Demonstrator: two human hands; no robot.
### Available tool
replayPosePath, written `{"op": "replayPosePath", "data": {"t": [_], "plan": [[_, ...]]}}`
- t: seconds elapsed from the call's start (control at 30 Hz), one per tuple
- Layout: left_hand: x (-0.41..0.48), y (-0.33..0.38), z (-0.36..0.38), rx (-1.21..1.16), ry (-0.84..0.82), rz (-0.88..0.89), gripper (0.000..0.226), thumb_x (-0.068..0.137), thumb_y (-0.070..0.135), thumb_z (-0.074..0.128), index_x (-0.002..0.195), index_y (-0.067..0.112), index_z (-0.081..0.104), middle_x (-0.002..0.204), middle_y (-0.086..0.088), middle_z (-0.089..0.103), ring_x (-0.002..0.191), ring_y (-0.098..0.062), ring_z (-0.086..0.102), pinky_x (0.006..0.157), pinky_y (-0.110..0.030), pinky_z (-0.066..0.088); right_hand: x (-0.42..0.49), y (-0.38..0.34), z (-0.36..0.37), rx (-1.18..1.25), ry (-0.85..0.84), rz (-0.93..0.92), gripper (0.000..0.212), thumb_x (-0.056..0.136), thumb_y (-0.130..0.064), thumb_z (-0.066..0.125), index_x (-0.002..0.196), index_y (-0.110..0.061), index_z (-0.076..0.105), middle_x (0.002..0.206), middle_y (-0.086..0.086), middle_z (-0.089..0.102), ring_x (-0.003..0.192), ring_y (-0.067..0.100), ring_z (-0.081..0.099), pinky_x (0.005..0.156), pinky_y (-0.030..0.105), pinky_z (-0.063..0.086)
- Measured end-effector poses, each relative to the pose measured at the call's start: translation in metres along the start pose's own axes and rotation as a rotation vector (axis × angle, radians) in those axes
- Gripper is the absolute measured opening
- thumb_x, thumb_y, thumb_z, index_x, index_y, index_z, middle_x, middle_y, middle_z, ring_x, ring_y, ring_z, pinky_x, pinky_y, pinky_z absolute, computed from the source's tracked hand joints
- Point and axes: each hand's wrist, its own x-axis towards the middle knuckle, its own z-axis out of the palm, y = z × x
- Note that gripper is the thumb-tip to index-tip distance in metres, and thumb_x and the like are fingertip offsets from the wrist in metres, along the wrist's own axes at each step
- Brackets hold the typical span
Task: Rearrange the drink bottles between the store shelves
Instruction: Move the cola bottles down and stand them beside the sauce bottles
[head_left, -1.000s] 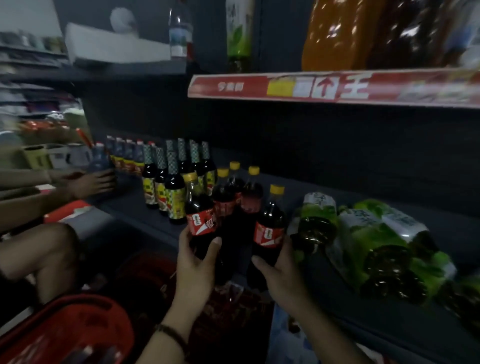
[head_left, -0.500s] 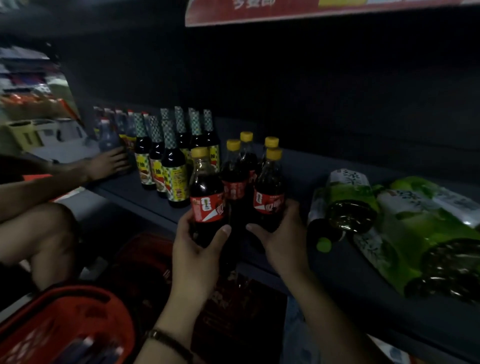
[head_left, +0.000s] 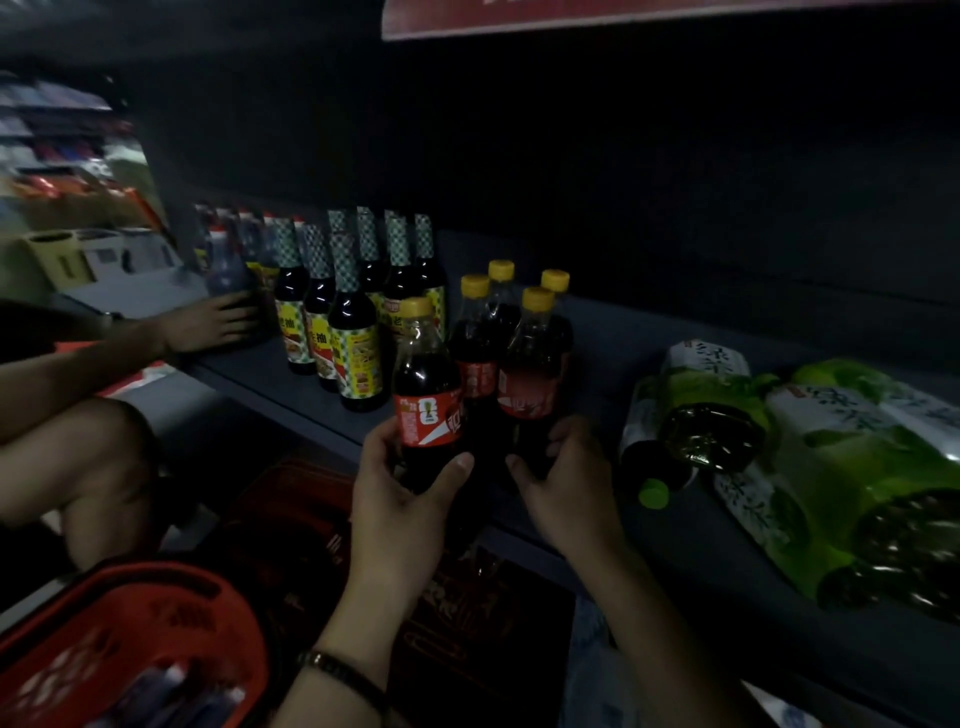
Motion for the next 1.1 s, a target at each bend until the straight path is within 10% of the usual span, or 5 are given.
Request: {"op": "replayPosePath", "data": {"t": [0.23, 0.33, 0.5, 0.8, 1.1], "plan": [[0.001, 0.004, 0.004, 0.046, -0.043, 0.071, 0.059, 0.087, 0.013, 0.087, 0.137, 0.026, 0.060, 0.116, 0.017, 0.073, 0.102, 0.015, 0.066, 0.092, -0.019, 0.060, 0.003, 0.011, 0.005, 0.035, -0.041, 0.008, 0.047, 0.087, -0.040, 0.085, 0.112, -0.025, 0.048, 0.106, -0.002, 0.060, 0.096, 0.016, 0.064, 0.067, 0.019, 0.051], [0.000, 0.006, 0.006, 0.035, -0.062, 0.065, 0.056, 0.088, 0.013, 0.087, 0.135, 0.029, 0.061, 0.120, 0.020, 0.074, 0.113, -0.005, 0.072, 0.097, -0.040, 0.063, 0.000, 0.006, -0.009, 0.046, -0.046, 0.020, 0.037, 0.094, -0.037, 0.077, 0.117, -0.025, 0.051, 0.110, -0.003, 0.063, 0.100, 0.015, 0.064, 0.065, 0.009, 0.042], [-0.007, 0.012, 0.024, 0.035, -0.164, 0.148, 0.059, 0.087, 0.007, 0.086, 0.138, 0.024, 0.061, 0.123, 0.010, 0.076, 0.115, -0.010, 0.073, 0.092, -0.028, 0.063, -0.012, -0.030, -0.067, 0.267, -0.016, -0.183, 0.007, 0.100, -0.032, 0.069, 0.106, -0.033, 0.066, 0.098, -0.008, 0.072, 0.084, 0.014, 0.073, 0.063, 0.023, 0.052], [-0.020, -0.007, 0.095, 0.163, -0.286, 0.295, 0.073, 0.087, 0.027, 0.088, 0.152, 0.030, 0.054, 0.149, 0.012, 0.062, 0.139, -0.011, 0.059, 0.113, -0.048, 0.053, -0.019, -0.047, -0.123, 0.056, -0.047, -0.186, 0.057, 0.076, -0.045, 0.093, 0.123, -0.038, 0.063, 0.107, -0.024, 0.073, 0.094, -0.014, 0.067, 0.073, 0.004, 0.049], [-0.024, -0.023, 0.100, 0.411, -0.205, 0.171, 0.069, 0.084, 0.021, 0.090, 0.143, 0.024, 0.054, 0.136, 0.004, 0.064, 0.127, -0.014, 0.061, 0.106, -0.033, 0.053, 0.035, -0.056, -0.130, -0.247, -0.117, -0.102, 0.055, 0.073, -0.040, 0.094, 0.120, -0.030, 0.066, 0.091, -0.007, 0.077, 0.069, 0.015, 0.075, 0.065, 0.045, 0.066]]}}
